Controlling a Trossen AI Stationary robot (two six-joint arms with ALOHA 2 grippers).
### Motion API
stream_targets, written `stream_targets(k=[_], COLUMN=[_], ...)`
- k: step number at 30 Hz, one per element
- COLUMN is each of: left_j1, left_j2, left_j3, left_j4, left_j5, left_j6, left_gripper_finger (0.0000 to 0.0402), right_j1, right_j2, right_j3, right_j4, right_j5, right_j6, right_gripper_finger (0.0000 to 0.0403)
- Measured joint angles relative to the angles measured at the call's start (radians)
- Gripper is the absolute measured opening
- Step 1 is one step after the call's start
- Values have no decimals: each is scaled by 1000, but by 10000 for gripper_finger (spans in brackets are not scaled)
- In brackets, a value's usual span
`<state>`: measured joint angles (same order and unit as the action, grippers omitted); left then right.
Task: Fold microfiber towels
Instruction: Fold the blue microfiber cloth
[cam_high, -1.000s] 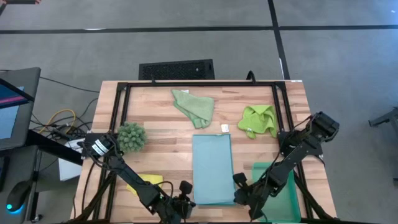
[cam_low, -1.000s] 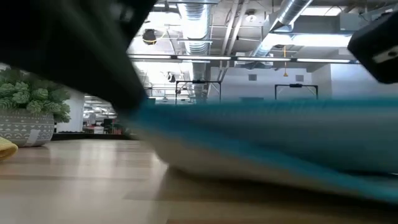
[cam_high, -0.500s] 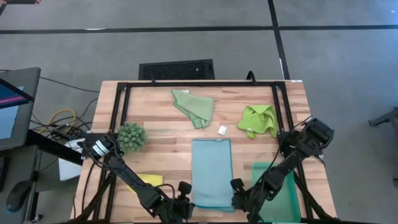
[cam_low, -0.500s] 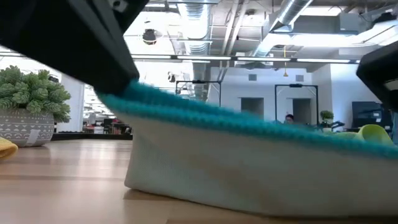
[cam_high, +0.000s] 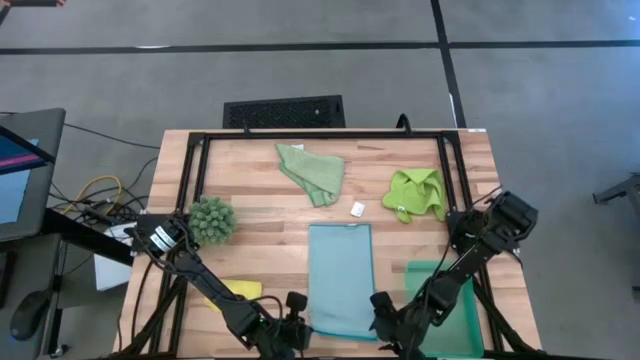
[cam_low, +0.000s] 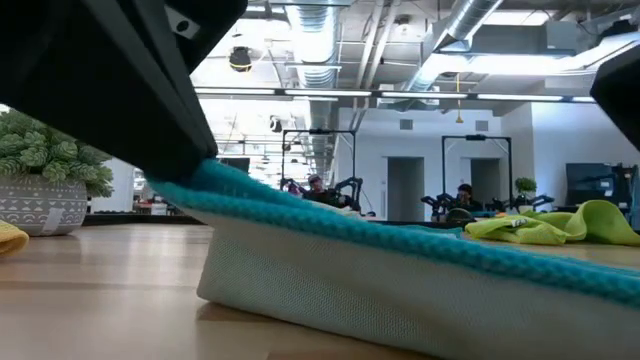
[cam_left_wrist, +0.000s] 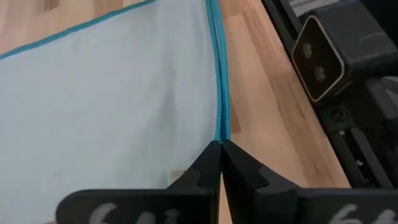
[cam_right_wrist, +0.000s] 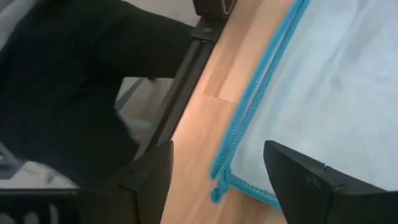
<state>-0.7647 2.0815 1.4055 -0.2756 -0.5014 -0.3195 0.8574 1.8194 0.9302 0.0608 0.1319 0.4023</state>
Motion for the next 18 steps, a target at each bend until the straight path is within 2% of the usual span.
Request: stream_targets(k=[7,12,18], left_j1=[1,2,3], left_j2=[0,0,0], left_j3=[0,0,0], left_j4=[0,0,0], left_j5=[-9,-10,-23], left_j6=[-7,-28,-36], left_gripper_finger=[0,0,0], right_j1=[44,64,72], right_j2=[0,49,163], right_j3=[0,7,102], right_j4=[-1,-3,-64], right_j5=[204,211,241], right_j6=[16,15,13], right_gripper_finger=[274,274,269])
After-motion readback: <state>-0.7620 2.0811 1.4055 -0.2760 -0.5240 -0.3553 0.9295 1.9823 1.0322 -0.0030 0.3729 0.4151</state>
